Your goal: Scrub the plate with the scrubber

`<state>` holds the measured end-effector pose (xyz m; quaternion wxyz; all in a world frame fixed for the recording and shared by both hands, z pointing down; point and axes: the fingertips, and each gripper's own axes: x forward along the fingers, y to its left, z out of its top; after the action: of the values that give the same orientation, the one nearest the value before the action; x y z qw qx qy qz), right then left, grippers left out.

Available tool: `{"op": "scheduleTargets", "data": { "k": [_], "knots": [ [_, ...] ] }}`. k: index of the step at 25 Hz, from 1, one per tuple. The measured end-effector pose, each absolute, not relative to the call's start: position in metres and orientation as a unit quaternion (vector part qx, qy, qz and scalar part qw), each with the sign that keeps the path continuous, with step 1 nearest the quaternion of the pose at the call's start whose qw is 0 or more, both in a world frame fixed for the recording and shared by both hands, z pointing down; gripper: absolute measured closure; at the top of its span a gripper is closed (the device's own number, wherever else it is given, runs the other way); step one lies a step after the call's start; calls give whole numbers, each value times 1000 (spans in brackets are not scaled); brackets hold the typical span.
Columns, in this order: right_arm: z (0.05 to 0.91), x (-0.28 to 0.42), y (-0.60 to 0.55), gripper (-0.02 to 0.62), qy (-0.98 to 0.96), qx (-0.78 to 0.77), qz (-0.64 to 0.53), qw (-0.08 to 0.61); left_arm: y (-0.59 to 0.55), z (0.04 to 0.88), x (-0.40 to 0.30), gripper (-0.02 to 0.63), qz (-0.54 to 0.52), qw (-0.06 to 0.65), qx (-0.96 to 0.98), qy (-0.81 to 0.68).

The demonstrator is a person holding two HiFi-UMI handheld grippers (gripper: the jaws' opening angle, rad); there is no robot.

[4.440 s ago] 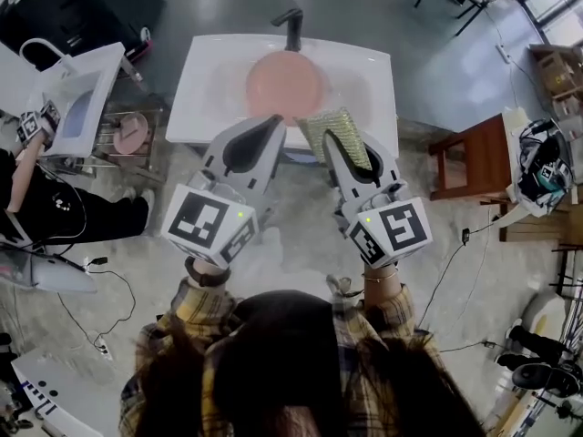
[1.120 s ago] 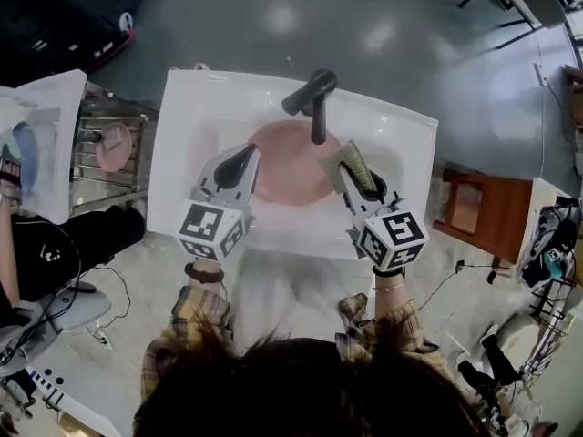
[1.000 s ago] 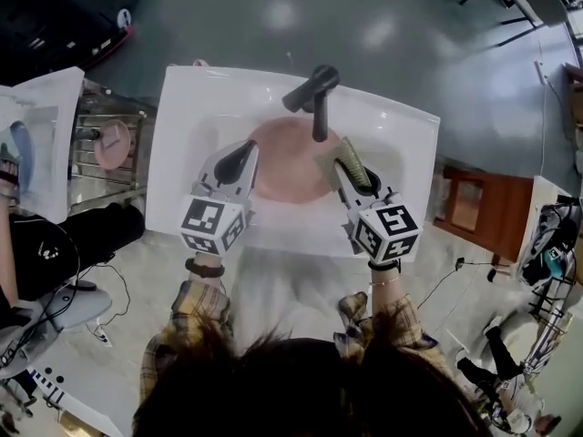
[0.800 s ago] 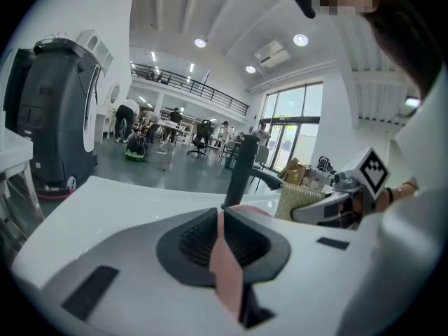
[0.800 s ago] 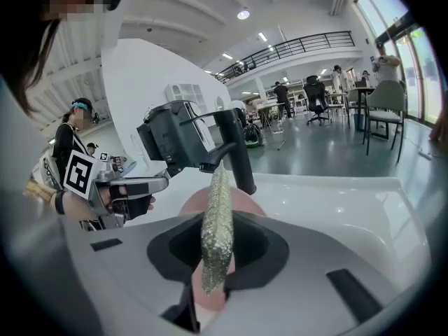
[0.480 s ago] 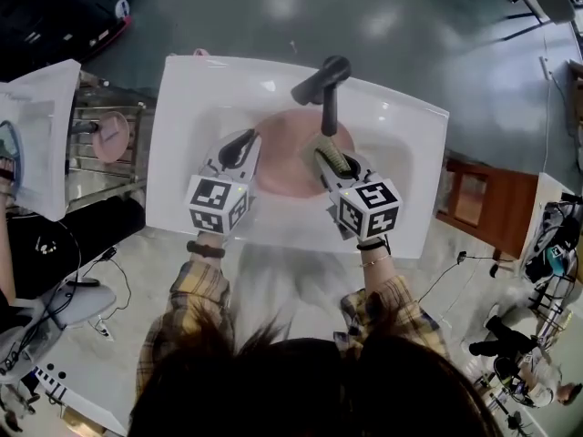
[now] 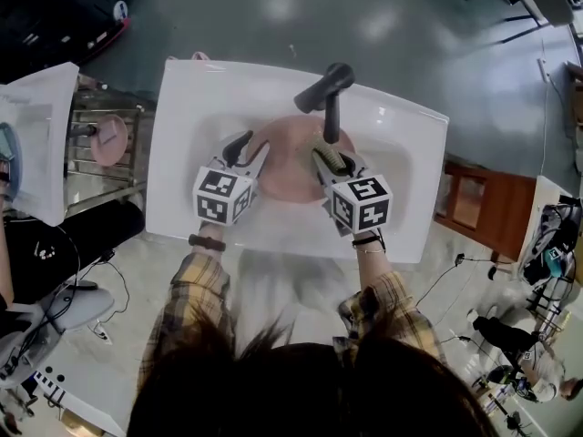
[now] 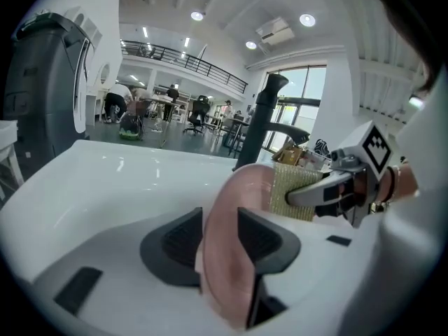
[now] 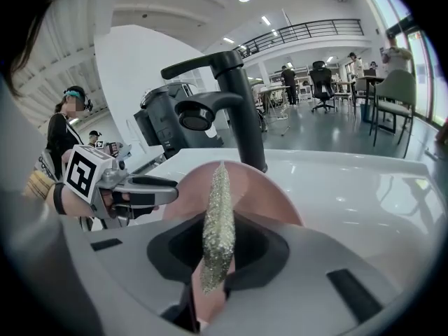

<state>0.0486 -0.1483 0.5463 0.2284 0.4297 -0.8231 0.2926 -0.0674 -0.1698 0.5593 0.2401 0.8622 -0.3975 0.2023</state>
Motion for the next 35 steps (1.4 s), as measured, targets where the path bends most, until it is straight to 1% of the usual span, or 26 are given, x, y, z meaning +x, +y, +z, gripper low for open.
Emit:
{"op": "scheduleTargets", "data": {
  "k": [4, 5, 9, 10, 13, 17, 28, 35],
  "knots": [
    [552, 53, -153, 517, -819, 442, 264, 253, -171, 569, -70, 471, 218, 238, 854, -407],
    [553, 54, -155, 517, -818, 446, 250, 264, -172, 570, -71, 482, 222, 236, 852, -411],
    [557, 57, -163, 517, -807, 466, 189, 309, -172, 575, -76, 569, 244, 220, 846, -420],
    [558, 58, -164, 517, -804, 471, 177, 318, -171, 577, -75, 575, 249, 218, 847, -417],
    [561, 60, -168, 515, -797, 480, 154, 333, -168, 581, -73, 581, 261, 210, 850, -406],
    [560, 53, -174, 515, -798, 482, 148, 329, -167, 581, -73, 583, 259, 213, 851, -404],
    [566, -8, -180, 518, -818, 436, 95, 363, -169, 586, -76, 583, 264, 218, 848, -404],
    [589, -37, -160, 520, -829, 382, 86, 400, -167, 594, -76, 583, 271, 222, 846, -402]
  ]
}}
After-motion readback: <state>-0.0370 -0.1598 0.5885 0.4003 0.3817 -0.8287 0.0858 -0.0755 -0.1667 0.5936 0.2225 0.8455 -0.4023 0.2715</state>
